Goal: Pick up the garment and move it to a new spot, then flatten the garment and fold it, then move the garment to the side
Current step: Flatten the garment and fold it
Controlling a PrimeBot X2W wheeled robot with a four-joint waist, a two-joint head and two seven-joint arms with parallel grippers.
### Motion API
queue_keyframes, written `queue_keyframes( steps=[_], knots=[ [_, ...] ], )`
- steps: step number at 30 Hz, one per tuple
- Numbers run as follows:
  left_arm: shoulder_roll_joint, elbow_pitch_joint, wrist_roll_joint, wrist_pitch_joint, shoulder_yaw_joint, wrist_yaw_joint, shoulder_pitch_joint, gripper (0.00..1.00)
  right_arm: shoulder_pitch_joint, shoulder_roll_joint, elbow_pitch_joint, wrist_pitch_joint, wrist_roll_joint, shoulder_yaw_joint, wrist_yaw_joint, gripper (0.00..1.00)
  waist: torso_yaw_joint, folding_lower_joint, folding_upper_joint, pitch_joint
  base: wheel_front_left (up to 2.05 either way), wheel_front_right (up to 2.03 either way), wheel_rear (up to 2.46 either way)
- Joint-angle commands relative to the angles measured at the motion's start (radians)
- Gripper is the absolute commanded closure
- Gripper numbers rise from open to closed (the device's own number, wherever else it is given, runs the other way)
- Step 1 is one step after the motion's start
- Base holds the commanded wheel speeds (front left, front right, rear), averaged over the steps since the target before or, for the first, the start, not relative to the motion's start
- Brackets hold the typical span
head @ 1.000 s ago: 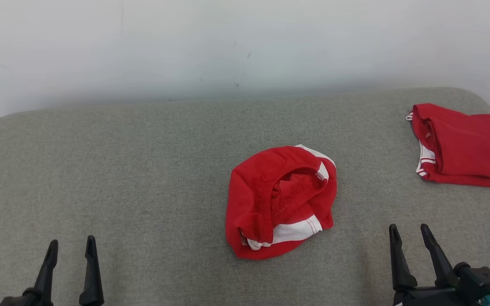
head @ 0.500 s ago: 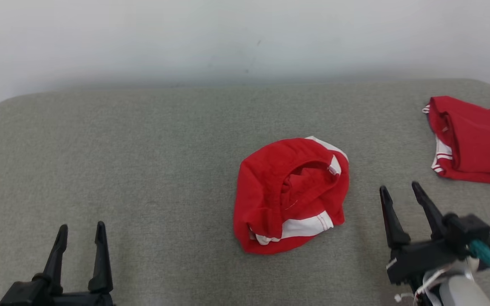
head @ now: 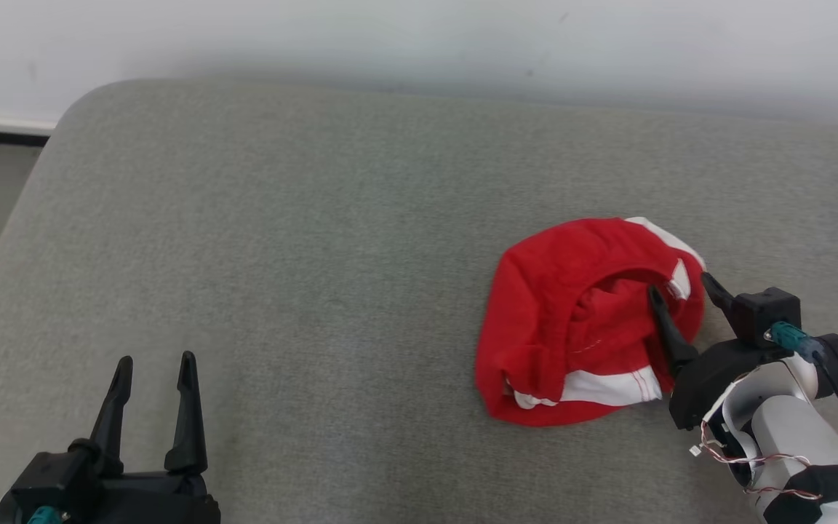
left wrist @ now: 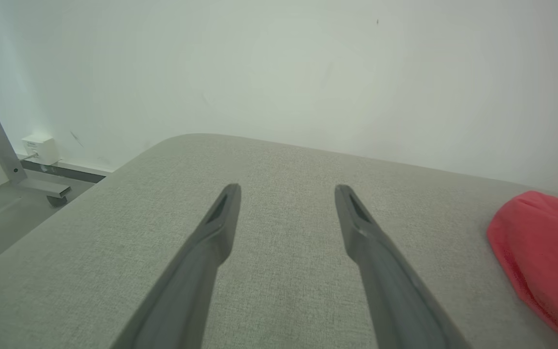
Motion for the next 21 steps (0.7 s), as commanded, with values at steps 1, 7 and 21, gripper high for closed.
queue_keyframes(
  steps=[1,7,21],
  knots=[
    [-0.002,0.003,-0.008,0.0,0.001,-0.001,-0.01,0.0,-0.014,-0.007,0.016,0.005,-0.004,0.004,0.0,0.0,0.052,-0.0001,-0.0001,0.038,0.0,0.0,0.0],
    [-0.002,0.013,-0.023,0.0,-0.005,0.006,-0.014,0.0,-0.078,-0.018,0.153,0.004,0.003,0.002,0.0,1.0,0.065,-0.0001,-0.0001,0.035,0.0,0.0,0.0],
    [-0.002,0.013,-0.026,0.0,-0.006,0.015,0.019,0.0,-0.237,-0.013,0.051,-0.088,0.072,0.056,0.0,1.0,-0.003,-0.0001,-0.0001,-0.035,0.0,0.0,0.0]
  ],
)
